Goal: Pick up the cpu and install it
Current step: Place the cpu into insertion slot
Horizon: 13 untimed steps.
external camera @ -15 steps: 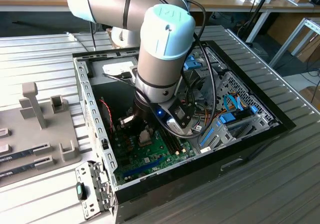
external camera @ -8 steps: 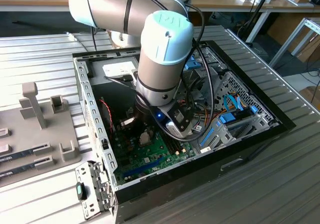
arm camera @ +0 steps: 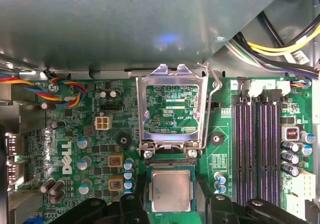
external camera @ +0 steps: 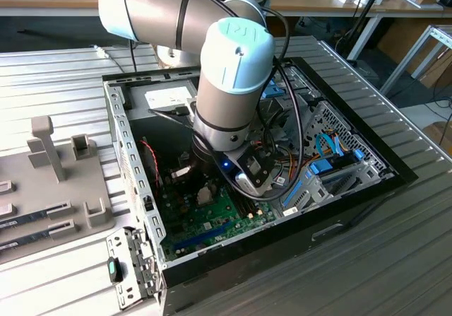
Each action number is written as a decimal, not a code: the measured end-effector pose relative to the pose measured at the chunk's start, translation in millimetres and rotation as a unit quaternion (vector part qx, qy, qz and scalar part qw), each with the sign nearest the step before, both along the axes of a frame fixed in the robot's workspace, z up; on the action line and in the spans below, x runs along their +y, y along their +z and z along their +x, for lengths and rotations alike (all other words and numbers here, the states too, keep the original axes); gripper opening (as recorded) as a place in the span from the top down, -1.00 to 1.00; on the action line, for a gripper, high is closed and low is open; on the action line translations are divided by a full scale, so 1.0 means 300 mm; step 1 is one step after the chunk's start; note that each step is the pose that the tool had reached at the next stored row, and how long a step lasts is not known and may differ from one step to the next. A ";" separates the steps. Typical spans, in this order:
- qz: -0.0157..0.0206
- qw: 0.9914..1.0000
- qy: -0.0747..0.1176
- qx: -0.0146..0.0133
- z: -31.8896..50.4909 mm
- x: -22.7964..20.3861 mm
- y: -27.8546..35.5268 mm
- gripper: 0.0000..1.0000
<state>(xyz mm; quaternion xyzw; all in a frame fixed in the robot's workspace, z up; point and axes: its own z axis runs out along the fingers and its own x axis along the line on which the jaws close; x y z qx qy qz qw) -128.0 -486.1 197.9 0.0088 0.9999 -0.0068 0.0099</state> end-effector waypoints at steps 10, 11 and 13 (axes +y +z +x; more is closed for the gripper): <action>0.000 1.000 0.000 0.000 0.000 -0.002 0.000 -0.10; 0.000 1.000 0.000 0.000 0.000 -0.002 0.008 -0.10; 0.000 1.000 0.000 0.000 0.000 -0.002 0.022 -0.10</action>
